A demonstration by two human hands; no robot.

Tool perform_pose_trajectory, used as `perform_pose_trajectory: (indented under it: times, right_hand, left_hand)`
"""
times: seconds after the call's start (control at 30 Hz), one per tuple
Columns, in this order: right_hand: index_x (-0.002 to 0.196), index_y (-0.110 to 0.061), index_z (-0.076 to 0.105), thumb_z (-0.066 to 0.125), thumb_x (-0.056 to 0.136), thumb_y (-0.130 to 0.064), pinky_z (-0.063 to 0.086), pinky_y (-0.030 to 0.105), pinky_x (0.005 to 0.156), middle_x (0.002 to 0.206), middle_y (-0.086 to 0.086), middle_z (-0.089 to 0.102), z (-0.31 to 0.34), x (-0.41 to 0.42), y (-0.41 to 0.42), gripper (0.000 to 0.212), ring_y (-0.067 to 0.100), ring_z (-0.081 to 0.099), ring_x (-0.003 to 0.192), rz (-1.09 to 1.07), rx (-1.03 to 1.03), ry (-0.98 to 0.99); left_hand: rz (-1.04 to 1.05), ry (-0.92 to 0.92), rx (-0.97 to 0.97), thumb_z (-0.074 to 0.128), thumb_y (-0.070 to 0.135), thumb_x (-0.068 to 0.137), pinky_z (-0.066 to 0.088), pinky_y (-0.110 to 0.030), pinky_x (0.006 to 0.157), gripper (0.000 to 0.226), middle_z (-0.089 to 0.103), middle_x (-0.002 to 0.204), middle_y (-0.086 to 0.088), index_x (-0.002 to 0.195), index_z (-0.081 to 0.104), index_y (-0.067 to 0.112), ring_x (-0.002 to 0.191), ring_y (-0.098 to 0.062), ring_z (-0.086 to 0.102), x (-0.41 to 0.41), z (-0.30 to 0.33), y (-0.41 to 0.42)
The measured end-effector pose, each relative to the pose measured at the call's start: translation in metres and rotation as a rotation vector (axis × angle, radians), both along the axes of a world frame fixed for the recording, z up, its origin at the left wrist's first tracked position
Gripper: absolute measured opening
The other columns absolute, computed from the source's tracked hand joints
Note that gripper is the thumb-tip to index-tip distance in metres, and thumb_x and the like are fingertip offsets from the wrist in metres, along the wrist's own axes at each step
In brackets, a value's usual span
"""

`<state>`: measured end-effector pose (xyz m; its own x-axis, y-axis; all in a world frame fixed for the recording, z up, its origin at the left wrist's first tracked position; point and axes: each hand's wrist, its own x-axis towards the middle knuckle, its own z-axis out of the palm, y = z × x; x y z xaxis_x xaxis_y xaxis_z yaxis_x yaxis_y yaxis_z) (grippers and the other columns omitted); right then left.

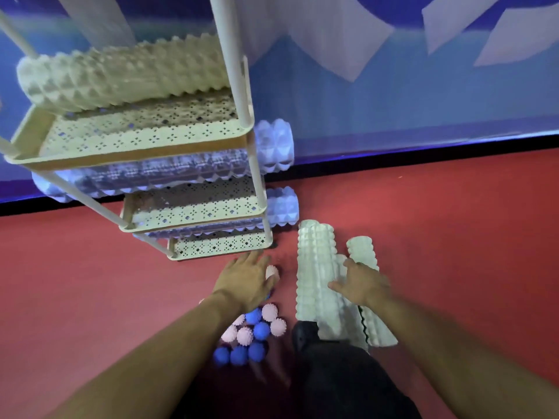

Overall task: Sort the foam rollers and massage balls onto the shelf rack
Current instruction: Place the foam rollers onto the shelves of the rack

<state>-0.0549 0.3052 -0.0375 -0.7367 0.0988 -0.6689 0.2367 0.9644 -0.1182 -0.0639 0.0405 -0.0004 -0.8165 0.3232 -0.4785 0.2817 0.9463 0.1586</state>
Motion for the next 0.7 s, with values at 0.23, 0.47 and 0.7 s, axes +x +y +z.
perform_pose_trajectory:
  times: [0.23, 0.47, 0.7]
  right_hand:
    - [0.150, -0.012, 0.031, 0.059, 0.077, -0.076, 0.051, 0.037, 0.083, 0.131, 0.000, 0.061, -0.066, 0.005, -0.021, 0.101, 0.024, 0.063, 0.114, -0.338, -0.105, -0.111]
    - [0.142, -0.010, 0.035, 0.075, 0.070, -0.065, 0.055, 0.038, 0.080, 0.127, 0.006, 0.060, -0.086, 0.002, -0.036, 0.100, 0.027, 0.064, 0.109, -0.535, -0.128, -0.052]
    - [0.108, -0.012, 0.066, 0.081, 0.067, -0.053, 0.060, 0.033, 0.069, 0.093, 0.002, 0.073, -0.045, 0.002, -0.036, 0.060, 0.019, 0.071, 0.084, -0.835, -0.531, -0.065]
  left_hand:
    - [0.023, -0.418, -0.083, 0.040, 0.050, 0.102, 0.041, -0.034, 0.105, 0.051, 0.054, 0.144, -0.008, 0.142, 0.049, 0.021, 0.129, -0.028, 0.051, -0.010, -0.048, 0.006]
    - [0.079, -0.500, -0.025, 0.044, 0.052, 0.100, 0.036, -0.035, 0.112, 0.054, 0.047, 0.152, -0.001, 0.149, 0.042, 0.030, 0.135, -0.024, 0.047, -0.014, -0.057, -0.014]
    - [0.131, -0.439, 0.074, 0.047, 0.051, 0.100, 0.041, -0.033, 0.107, 0.047, 0.057, 0.142, 0.000, 0.139, 0.053, 0.026, 0.126, -0.022, 0.054, -0.015, -0.010, -0.028]
